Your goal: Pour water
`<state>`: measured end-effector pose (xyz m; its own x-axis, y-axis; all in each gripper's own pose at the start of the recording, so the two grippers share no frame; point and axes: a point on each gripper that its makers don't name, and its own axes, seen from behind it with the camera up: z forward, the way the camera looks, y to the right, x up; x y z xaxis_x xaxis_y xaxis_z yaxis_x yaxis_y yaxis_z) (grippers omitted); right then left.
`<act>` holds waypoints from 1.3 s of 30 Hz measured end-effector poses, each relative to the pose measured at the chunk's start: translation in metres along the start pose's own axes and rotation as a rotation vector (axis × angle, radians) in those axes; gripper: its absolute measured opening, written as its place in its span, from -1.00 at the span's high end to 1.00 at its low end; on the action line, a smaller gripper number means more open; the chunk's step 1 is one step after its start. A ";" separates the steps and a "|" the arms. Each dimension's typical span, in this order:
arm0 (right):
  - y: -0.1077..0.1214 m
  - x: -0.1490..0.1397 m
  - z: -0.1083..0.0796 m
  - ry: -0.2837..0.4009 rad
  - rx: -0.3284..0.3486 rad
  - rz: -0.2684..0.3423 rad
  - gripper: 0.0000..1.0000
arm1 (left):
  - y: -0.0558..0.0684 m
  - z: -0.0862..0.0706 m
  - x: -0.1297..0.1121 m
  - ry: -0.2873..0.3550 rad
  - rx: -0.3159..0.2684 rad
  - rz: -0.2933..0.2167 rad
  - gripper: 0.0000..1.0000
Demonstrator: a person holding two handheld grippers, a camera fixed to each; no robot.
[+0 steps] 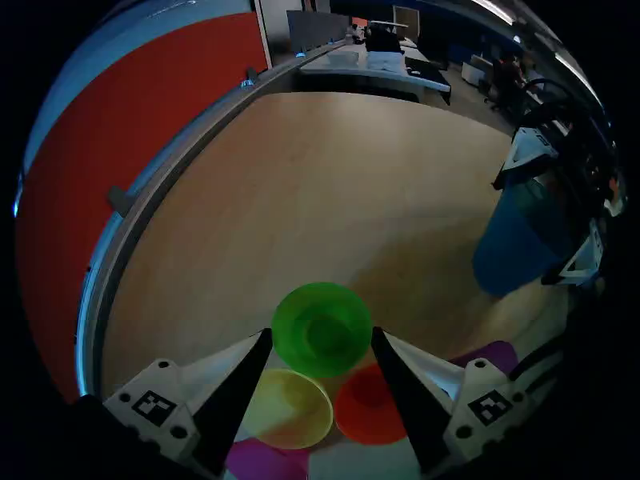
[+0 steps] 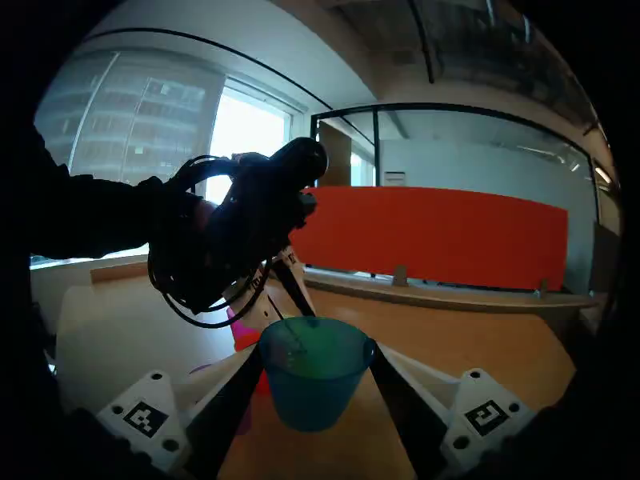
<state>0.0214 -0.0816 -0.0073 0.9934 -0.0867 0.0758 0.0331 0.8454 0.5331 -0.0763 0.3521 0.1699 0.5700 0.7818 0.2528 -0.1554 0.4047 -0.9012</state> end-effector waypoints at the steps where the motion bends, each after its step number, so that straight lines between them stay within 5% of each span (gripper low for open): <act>1: 0.000 0.000 0.000 0.000 0.000 0.000 -0.89 | 0.000 0.001 0.000 -0.003 0.001 0.001 -0.84; 23: 0.005 0.002 0.000 0.003 -0.001 0.005 -0.89 | -0.001 0.014 -0.001 -0.038 0.008 0.016 -0.83; 39: 0.005 0.003 -0.002 0.010 -0.005 0.008 -0.89 | -0.003 0.015 0.001 -0.025 0.010 -0.034 -0.77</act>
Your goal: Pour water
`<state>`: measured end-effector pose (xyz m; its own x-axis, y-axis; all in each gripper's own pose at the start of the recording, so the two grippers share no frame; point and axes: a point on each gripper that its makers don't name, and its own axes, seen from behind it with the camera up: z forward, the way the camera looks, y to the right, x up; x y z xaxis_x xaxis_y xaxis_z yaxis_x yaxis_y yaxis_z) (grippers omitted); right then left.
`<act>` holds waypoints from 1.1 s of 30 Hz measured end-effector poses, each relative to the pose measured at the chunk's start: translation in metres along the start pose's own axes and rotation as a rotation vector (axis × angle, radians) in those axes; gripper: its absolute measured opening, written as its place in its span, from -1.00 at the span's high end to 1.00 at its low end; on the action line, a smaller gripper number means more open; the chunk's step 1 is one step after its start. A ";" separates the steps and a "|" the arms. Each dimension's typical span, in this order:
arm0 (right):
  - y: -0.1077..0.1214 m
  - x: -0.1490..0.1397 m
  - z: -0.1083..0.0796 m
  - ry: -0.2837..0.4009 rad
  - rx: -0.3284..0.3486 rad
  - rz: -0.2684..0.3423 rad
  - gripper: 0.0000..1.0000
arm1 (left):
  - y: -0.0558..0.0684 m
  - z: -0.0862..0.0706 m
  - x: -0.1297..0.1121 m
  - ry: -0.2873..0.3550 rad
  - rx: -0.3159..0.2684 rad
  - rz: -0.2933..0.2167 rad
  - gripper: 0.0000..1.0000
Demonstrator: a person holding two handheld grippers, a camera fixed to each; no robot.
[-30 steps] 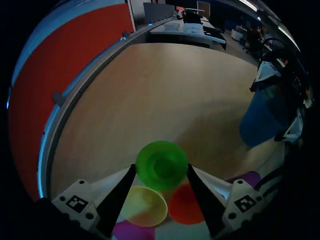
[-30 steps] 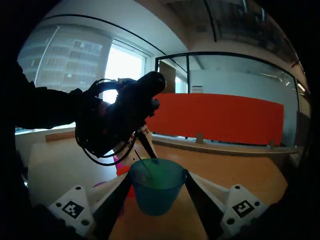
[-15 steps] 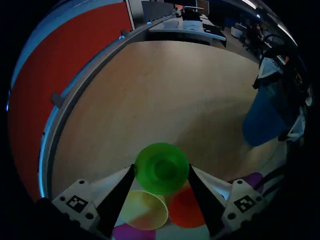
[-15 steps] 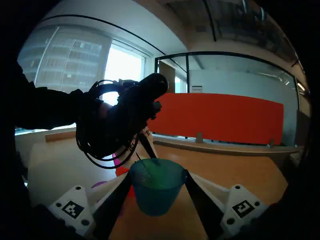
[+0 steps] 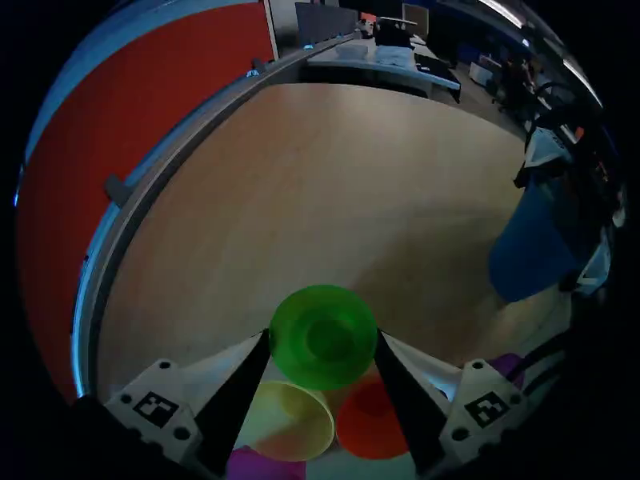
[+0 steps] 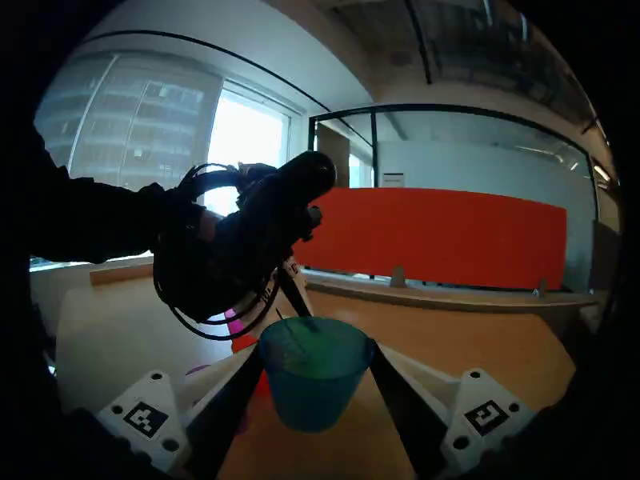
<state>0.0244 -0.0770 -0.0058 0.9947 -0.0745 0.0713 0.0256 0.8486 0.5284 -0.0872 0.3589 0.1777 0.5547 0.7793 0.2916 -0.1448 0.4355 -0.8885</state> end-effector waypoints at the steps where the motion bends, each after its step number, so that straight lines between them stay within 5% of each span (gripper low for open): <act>1: 0.000 0.000 0.000 0.000 -0.001 0.000 -0.89 | 0.000 0.000 0.000 0.002 0.001 0.000 -0.77; 15: 0.001 0.002 0.000 -0.001 -0.008 0.001 -0.89 | -0.002 -0.018 0.021 0.091 0.020 0.009 -0.77; 33: -0.016 0.011 0.001 -0.021 -0.002 -0.042 -0.89 | 0.005 -0.091 0.044 0.309 0.081 -0.020 -0.77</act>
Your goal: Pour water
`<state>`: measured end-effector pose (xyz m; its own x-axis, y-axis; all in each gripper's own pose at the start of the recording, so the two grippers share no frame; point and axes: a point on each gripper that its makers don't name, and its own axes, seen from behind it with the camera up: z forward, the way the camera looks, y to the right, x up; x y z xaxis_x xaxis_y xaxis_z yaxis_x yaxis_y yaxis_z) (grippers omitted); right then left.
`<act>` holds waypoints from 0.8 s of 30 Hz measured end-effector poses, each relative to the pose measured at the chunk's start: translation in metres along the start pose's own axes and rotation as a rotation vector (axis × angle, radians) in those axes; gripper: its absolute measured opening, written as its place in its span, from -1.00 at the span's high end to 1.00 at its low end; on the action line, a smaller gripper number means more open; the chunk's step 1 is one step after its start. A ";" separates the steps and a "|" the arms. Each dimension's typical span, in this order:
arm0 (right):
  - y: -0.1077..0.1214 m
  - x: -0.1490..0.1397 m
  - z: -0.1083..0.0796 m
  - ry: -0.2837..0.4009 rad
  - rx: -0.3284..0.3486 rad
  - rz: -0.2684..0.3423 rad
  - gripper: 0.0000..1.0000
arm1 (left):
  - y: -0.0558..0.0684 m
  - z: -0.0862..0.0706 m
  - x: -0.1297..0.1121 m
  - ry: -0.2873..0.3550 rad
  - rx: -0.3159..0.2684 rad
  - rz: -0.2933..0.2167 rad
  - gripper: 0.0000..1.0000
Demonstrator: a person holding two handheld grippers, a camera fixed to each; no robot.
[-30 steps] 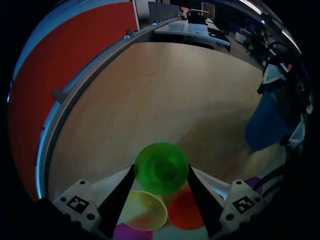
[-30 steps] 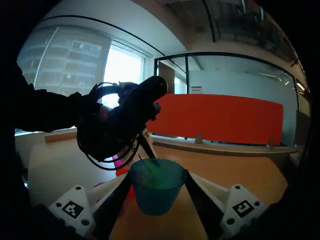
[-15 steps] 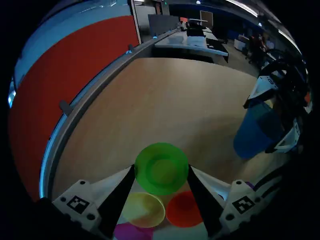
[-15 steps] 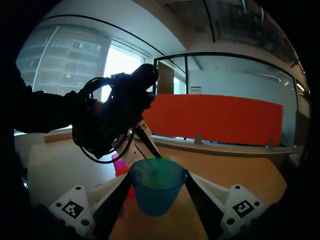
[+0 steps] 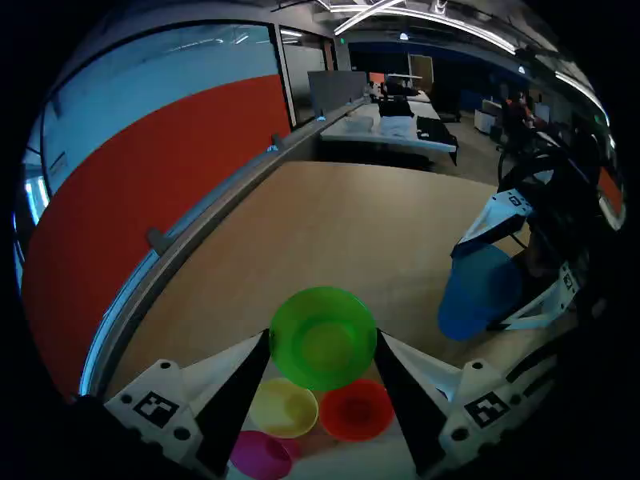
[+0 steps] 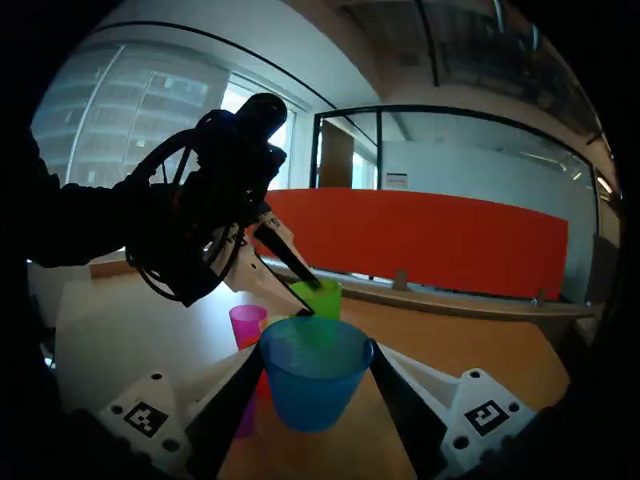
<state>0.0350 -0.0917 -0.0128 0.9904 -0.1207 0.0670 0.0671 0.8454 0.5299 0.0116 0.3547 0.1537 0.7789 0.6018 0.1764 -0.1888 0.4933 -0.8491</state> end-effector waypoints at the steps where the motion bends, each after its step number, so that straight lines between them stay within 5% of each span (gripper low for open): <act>1: -0.001 0.001 0.000 0.000 0.000 -0.002 -0.89 | 0.001 -0.006 0.001 0.012 0.003 -0.005 -0.77; 24: -0.045 0.015 0.003 -0.014 0.046 -0.034 -0.89 | 0.010 -0.126 -0.035 0.154 0.125 -0.082 -0.76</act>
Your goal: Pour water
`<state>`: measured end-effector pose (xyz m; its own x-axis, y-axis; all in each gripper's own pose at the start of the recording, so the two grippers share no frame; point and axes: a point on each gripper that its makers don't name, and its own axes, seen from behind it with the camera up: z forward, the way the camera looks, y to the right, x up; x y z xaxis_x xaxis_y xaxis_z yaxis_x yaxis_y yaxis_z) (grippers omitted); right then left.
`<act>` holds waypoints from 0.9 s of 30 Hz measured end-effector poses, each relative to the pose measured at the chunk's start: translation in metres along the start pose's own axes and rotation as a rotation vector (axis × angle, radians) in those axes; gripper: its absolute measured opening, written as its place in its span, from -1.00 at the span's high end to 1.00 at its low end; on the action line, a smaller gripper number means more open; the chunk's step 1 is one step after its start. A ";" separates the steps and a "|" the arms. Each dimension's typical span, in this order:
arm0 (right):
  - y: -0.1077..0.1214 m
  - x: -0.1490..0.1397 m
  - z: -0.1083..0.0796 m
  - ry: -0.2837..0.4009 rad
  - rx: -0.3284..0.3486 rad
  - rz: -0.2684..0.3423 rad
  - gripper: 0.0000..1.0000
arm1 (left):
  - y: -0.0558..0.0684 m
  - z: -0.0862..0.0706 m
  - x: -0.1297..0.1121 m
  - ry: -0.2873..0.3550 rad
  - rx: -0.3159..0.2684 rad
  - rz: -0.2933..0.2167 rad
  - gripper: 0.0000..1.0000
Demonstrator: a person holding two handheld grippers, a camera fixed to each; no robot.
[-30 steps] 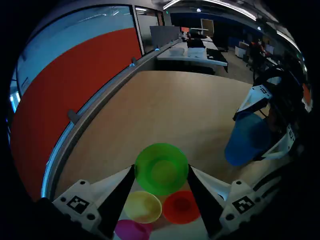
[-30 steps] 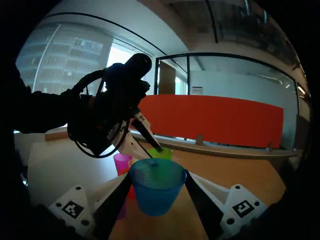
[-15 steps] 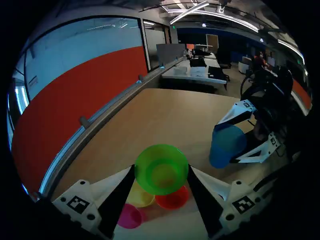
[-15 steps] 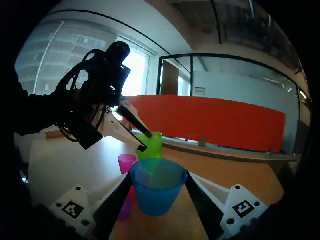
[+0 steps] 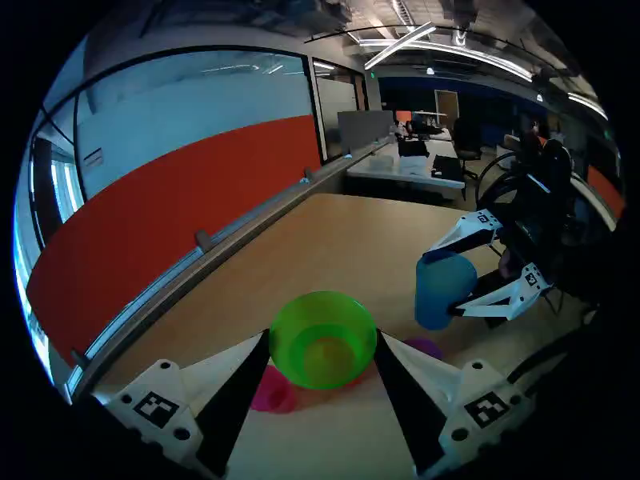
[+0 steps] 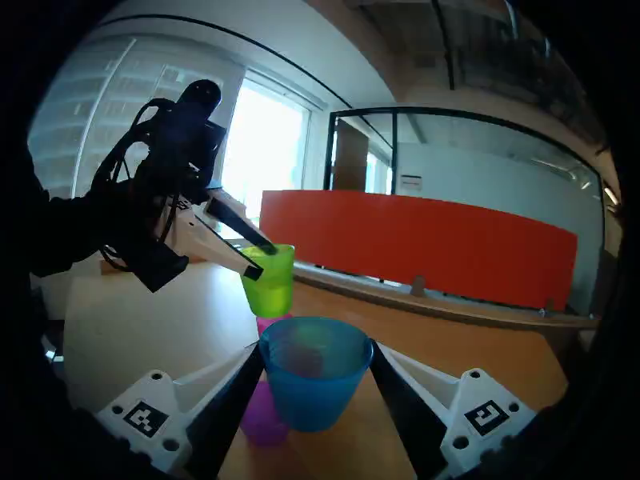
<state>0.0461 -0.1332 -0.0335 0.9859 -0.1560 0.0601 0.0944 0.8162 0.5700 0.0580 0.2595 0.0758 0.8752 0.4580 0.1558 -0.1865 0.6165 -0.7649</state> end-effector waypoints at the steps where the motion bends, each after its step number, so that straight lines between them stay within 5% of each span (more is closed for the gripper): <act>1: -0.002 0.000 0.000 -0.001 0.002 -0.001 -0.89 | 0.000 -0.005 -0.002 0.007 0.007 -0.008 -0.77; 12: -0.027 0.000 0.003 -0.010 0.032 -0.001 -0.89 | 0.001 -0.051 -0.028 0.075 0.054 -0.093 -0.76; 27: -0.054 -0.007 0.009 -0.036 0.070 -0.008 -0.89 | 0.007 -0.090 -0.065 0.162 0.119 -0.162 -0.76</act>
<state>0.0332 -0.1816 -0.0574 0.9796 -0.1827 0.0841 0.0906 0.7741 0.6265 0.0403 0.1763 0.0039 0.9564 0.2441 0.1605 -0.0809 0.7492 -0.6574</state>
